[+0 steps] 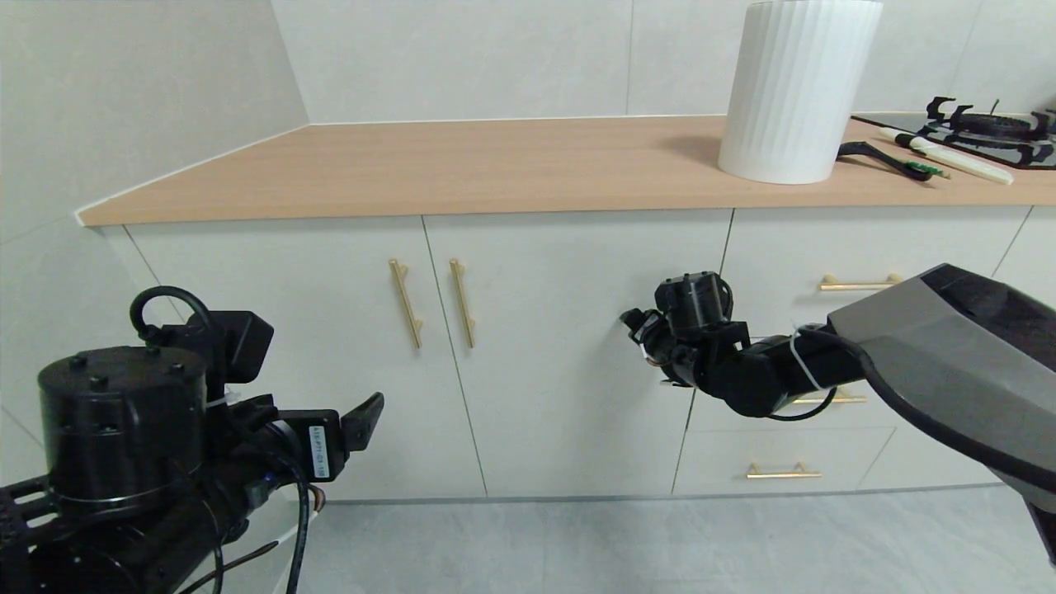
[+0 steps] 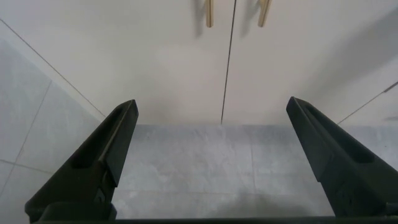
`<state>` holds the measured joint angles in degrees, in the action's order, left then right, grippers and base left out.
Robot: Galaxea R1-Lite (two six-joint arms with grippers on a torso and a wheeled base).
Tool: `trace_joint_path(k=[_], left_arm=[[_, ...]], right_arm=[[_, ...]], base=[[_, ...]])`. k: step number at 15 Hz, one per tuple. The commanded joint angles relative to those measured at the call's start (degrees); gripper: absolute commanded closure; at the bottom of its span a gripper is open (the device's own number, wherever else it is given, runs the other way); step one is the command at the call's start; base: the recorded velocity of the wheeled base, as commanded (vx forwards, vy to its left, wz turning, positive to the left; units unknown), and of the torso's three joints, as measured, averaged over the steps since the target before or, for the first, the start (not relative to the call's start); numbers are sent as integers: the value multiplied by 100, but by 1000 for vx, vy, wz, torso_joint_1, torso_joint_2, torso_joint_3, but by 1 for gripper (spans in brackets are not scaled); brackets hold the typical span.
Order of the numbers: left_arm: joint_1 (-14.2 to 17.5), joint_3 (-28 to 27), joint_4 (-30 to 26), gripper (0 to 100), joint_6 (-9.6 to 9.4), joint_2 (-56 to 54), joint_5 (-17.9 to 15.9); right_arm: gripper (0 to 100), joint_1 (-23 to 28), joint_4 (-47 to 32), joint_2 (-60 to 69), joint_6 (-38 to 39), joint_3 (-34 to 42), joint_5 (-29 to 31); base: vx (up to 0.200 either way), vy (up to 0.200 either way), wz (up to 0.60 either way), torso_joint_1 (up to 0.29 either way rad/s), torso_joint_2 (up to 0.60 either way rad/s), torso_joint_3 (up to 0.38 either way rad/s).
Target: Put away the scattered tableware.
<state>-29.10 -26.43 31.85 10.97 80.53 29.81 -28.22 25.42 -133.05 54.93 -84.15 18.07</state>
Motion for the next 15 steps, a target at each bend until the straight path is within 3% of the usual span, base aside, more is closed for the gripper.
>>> trace_joint_path(k=[1, 6, 10, 11, 15], left_arm=[[1, -3, -4, 0, -7, 15, -1], [1, -47, 49, 0, 1, -73, 16], [36, 41, 40, 0, 72, -275, 271], [97, 226, 40, 0, 195, -459, 544], [133, 920, -13, 0, 177, -1655, 720]], right_arm=[[0, 18, -2, 33, 0, 30, 13], [0, -43, -10, 903, -53, 672, -128], [0, -61, 16, 2863, -896, 2193, -66], [0, -131, 16, 3734, -1301, 2913, 74], [0, -131, 33, 6212, -2461, 4882, 461]], base=[[0, 0, 0, 0, 0, 0], [0, 0, 0, 0, 0, 0], [0, 0, 0, 0, 0, 0], [0, 0, 0, 0, 0, 0], [0, 0, 0, 0, 0, 0]])
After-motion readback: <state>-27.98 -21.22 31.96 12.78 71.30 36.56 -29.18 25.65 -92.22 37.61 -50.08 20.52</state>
